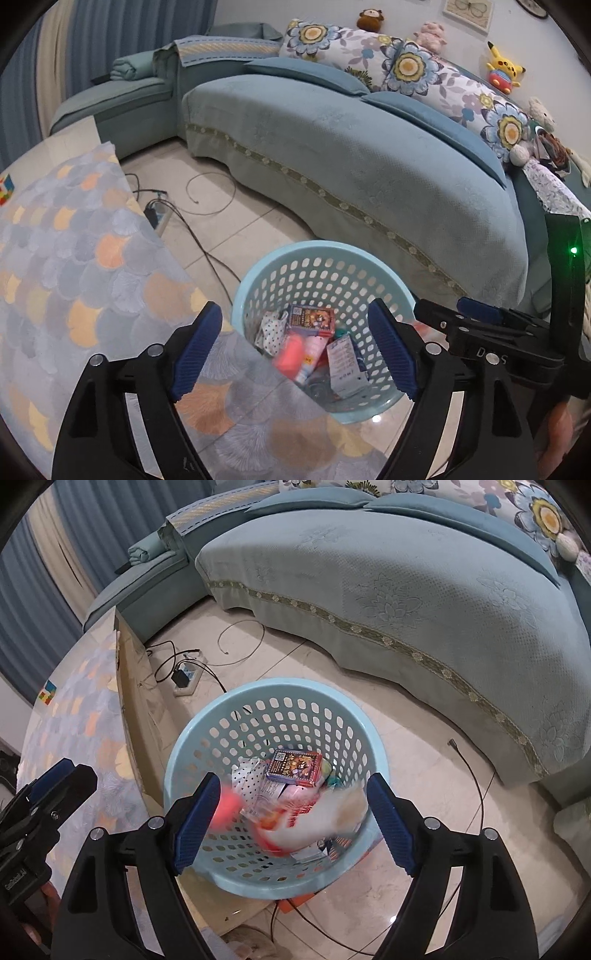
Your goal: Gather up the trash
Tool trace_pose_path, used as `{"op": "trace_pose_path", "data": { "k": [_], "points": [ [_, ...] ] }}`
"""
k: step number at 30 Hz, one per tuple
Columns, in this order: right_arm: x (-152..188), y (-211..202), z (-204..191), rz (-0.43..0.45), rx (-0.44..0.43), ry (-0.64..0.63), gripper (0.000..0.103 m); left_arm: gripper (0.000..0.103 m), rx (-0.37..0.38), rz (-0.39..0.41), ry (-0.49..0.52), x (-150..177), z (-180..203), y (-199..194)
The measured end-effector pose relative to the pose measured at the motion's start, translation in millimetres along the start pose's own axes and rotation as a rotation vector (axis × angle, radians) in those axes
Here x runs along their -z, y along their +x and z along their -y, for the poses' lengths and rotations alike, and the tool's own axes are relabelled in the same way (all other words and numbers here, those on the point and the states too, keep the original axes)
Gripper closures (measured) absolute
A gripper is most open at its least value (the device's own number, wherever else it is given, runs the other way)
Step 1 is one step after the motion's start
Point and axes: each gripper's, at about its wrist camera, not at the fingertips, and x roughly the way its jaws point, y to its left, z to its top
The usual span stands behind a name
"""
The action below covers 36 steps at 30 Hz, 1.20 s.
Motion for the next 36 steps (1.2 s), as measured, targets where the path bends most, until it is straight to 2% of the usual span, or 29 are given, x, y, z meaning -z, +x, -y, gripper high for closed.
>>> {"op": "trace_pose_path", "data": {
  "k": [7,12,17,22,24,30,33,36],
  "points": [
    [6,-27,-11,0.05,-0.003,-0.012,0.022,0.023,0.021,0.035,-0.013,5,-5,-33],
    [24,-58,-36,0.114,-0.009,-0.025,0.021,0.022,-0.007,0.081,0.001,23,-19,-73],
    [52,-86,-65,0.221,0.059,-0.037,0.017,0.02,-0.048,0.15,-0.01,46,-38,-106],
    [80,-111,-95,0.357,0.128,-0.068,0.011,0.02,-0.128,0.193,-0.04,61,-53,-126],
    [83,-122,-112,0.393,0.14,-0.099,0.011,0.02,-0.185,0.203,-0.033,61,-57,-135],
    [90,-139,-144,0.428,0.108,-0.103,0.011,0.015,-0.276,0.276,-0.093,74,-77,-169],
    [106,-138,-151,0.474,0.123,-0.092,0.011,0.015,-0.321,0.307,-0.102,84,-84,-174],
    [126,-136,-154,0.521,0.115,-0.067,0.011,0.015,-0.334,0.328,-0.122,88,-87,-175]
  ]
}}
